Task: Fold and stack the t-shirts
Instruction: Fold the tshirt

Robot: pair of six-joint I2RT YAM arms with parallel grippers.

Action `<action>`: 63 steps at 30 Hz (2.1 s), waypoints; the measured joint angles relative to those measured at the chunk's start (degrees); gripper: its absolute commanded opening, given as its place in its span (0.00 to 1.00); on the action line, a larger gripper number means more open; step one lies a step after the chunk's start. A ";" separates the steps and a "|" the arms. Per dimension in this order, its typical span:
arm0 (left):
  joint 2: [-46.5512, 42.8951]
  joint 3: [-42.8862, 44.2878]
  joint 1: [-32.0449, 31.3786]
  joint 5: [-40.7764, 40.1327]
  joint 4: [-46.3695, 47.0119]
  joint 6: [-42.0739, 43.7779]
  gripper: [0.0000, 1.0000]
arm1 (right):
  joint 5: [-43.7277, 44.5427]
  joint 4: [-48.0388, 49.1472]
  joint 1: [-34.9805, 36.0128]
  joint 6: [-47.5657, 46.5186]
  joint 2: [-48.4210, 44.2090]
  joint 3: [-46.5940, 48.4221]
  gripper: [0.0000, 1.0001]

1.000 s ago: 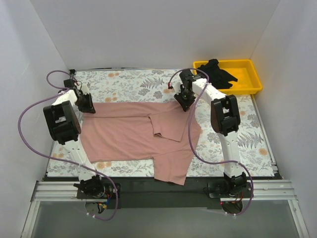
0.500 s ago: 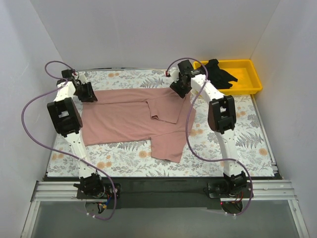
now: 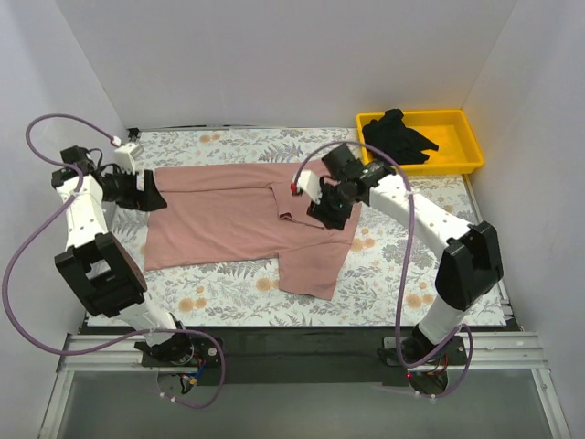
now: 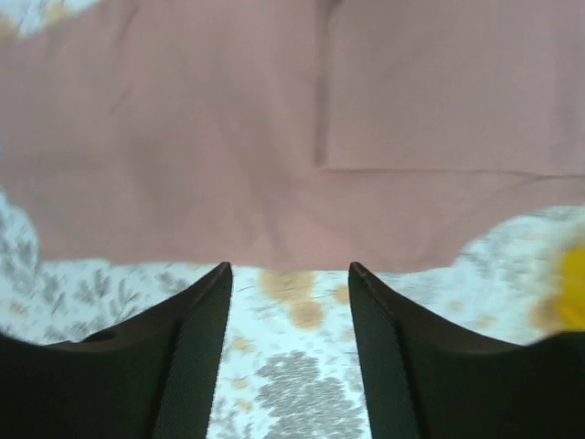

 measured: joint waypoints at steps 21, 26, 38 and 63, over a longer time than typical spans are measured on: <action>-14.38 -23.71 -0.79 -0.72 -1.68 19.10 0.72 | 3.43 4.13 8.00 4.20 2.08 -24.52 0.51; -14.38 -24.59 -0.79 -1.44 -1.66 19.91 0.72 | 2.95 4.15 8.48 5.44 1.99 -24.44 0.55; -14.38 -24.92 -0.79 -1.53 -1.70 19.89 0.72 | 2.12 6.58 10.82 7.41 3.74 -24.24 0.50; -24.70 -43.67 -7.89 -19.63 1.62 43.91 0.41 | 6.60 10.08 5.25 4.20 -2.19 -33.40 0.01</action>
